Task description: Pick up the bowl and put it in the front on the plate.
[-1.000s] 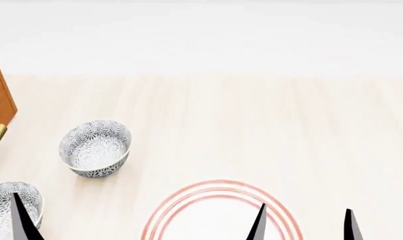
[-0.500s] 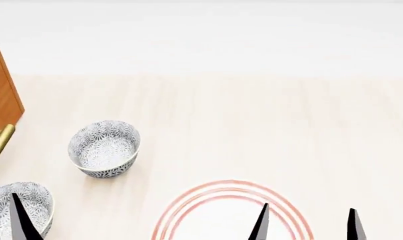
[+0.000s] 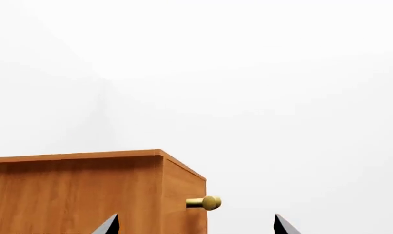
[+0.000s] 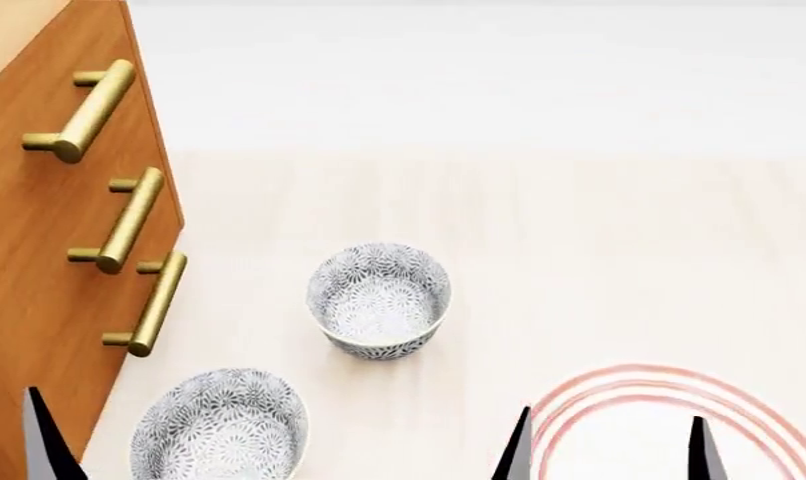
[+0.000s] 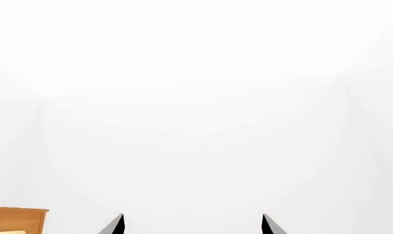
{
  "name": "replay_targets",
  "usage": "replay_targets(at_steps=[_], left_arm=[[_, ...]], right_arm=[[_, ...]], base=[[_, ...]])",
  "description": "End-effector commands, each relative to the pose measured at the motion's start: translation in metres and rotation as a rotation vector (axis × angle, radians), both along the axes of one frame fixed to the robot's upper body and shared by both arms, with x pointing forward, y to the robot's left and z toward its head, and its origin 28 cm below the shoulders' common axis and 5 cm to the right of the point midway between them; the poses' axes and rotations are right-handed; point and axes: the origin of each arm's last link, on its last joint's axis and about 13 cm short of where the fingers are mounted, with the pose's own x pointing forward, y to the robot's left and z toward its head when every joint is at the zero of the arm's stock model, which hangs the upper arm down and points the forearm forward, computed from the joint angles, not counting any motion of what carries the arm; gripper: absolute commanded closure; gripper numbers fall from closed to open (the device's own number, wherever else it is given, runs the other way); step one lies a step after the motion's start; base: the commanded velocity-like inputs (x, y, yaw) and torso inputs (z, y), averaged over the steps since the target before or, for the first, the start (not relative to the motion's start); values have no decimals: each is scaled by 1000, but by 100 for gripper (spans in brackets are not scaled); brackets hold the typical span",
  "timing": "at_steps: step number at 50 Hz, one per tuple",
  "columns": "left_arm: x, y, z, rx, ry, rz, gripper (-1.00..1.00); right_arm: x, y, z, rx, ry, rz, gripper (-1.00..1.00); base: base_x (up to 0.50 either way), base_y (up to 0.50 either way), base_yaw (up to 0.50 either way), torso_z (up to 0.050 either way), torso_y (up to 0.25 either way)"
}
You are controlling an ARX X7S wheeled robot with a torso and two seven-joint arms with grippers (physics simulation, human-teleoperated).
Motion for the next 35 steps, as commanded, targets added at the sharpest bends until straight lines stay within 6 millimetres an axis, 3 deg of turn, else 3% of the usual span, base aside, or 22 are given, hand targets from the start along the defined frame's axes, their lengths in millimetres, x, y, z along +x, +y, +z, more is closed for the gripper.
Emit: replay_targets(at_steps=[1,14,32,35], left_arm=[[0,-1,-1,2,8,-9,-100],[0,-1,-3,29,29,3,-100],[0,-2,-2,28,27,4,-100],[0,-2,-2,24,18,0,-100]], right_arm=[[1,-1,-1,-1,14,-5,-100],[1,-1,-2,2,19,-7,-100],[0,-1,-2,2,21,-5,-100],[1,-1,-2,2,21,-5,-100]], base=[[0,0,0,0,0],[0,0,0,0,-7],[0,0,0,0,-247],[0,0,0,0,0]])
